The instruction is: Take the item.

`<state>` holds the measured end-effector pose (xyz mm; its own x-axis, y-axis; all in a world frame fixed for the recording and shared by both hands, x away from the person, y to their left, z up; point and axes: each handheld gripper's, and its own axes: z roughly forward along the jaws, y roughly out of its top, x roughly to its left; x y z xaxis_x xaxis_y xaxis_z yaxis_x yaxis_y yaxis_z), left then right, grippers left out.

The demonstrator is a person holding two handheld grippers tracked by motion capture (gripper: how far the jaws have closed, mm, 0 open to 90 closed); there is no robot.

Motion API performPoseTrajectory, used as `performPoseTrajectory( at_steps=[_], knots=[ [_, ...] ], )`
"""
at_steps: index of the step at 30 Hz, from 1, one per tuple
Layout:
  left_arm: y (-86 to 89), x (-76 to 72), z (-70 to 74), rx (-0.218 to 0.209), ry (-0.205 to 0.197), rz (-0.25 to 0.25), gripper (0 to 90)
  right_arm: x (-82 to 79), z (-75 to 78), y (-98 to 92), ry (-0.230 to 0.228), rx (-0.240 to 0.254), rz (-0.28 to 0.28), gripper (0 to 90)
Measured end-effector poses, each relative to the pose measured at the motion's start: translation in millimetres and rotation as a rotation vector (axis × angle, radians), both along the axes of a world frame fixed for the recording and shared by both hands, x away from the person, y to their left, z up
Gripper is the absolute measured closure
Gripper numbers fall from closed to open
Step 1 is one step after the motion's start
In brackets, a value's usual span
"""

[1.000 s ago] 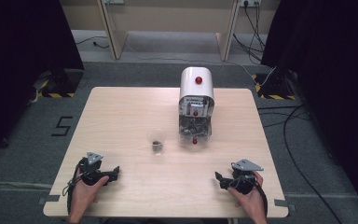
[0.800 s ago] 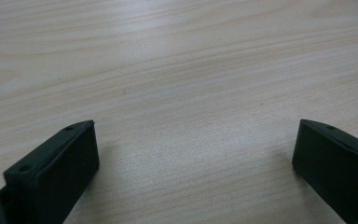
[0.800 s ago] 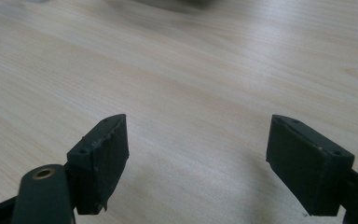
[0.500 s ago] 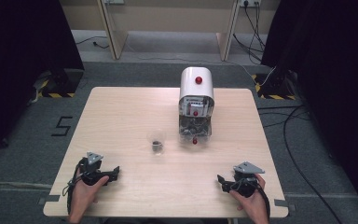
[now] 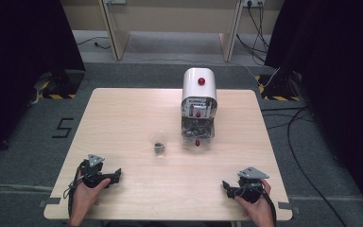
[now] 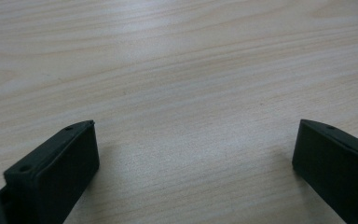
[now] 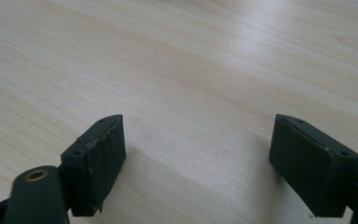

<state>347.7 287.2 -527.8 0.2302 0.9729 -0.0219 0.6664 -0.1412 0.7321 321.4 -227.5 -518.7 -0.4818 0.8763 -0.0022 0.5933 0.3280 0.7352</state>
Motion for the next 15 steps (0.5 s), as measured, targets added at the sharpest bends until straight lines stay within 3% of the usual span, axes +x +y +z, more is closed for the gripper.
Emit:
performPoseTrajectory(
  at_steps=[15],
  knots=[
    [0.0, -0.1, 0.1, 0.001, 0.001, 0.0, 0.0, -12.8, -0.8, -1.2, 0.006, -0.014, -0.013, 14.4]
  ],
)
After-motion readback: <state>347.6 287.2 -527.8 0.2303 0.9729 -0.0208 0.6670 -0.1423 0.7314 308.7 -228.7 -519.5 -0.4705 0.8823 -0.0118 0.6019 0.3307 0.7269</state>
